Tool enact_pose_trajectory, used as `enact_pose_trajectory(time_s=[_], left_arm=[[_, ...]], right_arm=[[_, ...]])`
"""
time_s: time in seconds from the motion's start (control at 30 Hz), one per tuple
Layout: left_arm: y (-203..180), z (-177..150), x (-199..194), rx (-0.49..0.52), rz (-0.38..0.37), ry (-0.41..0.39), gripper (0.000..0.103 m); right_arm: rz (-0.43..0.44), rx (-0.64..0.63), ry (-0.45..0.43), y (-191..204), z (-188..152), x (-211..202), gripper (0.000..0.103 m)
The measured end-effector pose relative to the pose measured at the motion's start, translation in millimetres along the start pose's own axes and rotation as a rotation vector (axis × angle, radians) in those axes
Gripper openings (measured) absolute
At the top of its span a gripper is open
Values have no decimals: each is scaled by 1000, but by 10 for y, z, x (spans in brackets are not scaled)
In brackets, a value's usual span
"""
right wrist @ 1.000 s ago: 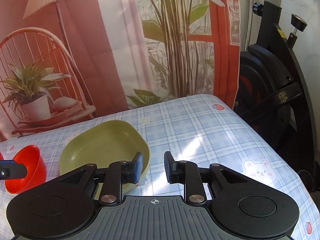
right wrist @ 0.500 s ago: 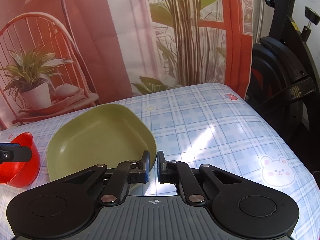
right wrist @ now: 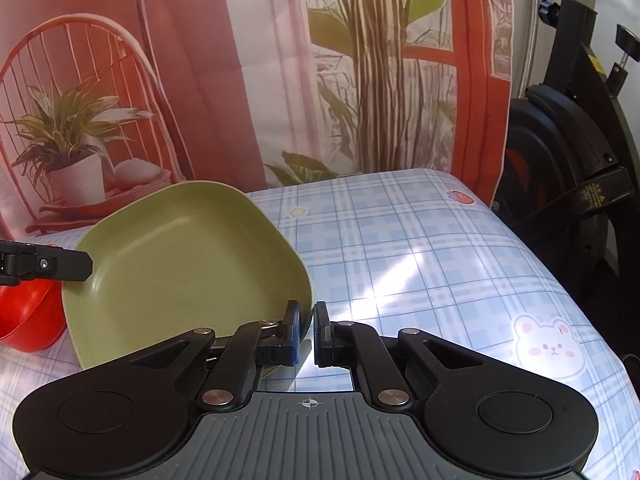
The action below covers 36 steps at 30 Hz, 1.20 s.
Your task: Organize plates and bowls
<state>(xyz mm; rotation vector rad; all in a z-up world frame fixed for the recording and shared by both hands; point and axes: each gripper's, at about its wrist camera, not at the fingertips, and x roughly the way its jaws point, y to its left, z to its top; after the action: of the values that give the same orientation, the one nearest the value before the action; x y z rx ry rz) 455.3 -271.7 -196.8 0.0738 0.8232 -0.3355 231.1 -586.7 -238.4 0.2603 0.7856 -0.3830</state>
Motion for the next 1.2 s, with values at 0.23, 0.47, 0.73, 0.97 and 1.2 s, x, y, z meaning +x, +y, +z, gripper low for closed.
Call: enact_pose_trajectory(time_s=[0.23, 0.47, 0.73, 0.97, 1.2], left_arm=[[17, -46, -6, 6, -62, -15, 10], [-4, -100, -113, 38, -70, -13, 8], [78, -188, -539, 45, -92, -46, 8], [350, -302, -1106, 17, -91, -87, 8], [819, -468, -1786, -30, -72, -135, 8]], right_arm=[[2, 15, 0, -8, -14, -18, 6], [1, 50, 6, 35, -31, -187, 5], [25, 120, -3, 158, -11, -615, 5], [57, 92, -32, 589, 23, -1097, 5], [113, 48, -67, 1212, 49, -1528, 5]])
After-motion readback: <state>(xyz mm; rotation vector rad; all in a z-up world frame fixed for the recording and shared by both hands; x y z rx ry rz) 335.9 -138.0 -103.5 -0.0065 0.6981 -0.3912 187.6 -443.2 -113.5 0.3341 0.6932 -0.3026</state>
